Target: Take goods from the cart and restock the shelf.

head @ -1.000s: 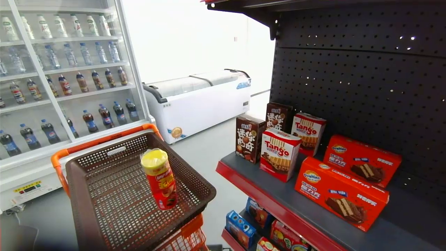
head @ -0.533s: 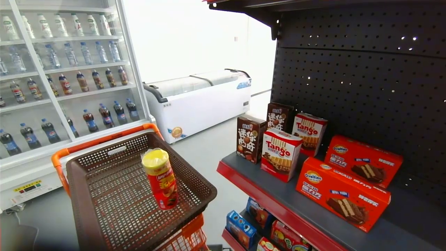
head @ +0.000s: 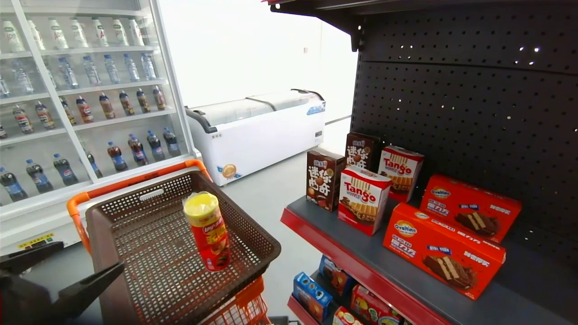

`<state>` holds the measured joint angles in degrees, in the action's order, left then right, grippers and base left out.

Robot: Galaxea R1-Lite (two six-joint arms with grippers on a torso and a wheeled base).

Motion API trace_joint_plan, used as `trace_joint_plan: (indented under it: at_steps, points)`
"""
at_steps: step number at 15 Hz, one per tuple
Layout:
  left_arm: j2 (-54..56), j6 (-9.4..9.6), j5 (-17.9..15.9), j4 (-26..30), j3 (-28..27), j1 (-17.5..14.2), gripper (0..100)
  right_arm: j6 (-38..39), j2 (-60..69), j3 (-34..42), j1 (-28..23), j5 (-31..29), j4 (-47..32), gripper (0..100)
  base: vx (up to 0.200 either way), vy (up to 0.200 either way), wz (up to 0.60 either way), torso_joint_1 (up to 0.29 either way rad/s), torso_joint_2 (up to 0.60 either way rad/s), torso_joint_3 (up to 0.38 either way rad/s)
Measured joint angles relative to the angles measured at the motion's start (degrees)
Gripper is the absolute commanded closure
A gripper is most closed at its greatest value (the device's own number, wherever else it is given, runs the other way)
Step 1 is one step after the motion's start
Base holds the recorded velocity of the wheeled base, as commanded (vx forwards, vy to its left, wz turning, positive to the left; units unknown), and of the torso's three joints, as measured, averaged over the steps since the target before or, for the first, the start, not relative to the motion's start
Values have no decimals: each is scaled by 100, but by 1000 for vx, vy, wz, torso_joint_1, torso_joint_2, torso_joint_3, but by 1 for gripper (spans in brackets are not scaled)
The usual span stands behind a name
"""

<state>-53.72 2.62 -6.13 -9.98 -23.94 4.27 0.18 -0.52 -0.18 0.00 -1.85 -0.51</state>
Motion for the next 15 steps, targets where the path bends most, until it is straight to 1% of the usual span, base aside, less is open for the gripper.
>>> trace_joint_plan:
  at_steps: [2,4,7,8,13,15]
  points:
    - [-906,0,6,-556,-87,135,0,0,0,0,0,2,2,0,0,0,0,0,0,0]
    - [-1827,2,12,-1090,-232,190,0,0,0,0,0,0,5,0,0,0,0,0,0,0]
    - [-3004,27,74,-1435,-592,195,0,0,0,0,0,0,5,0,0,0,0,0,0,0]
    - [-3310,30,80,-1585,-657,215,0,0,0,0,0,0,5,0,0,0,0,0,0,0]
    - [-4630,33,33,-2712,-723,315,0,0,0,0,0,0,2,0,0,0,0,0,0,0]
    - [-4980,28,11,-2994,-756,322,0,0,0,0,0,2,2,0,0,0,0,0,0,0]
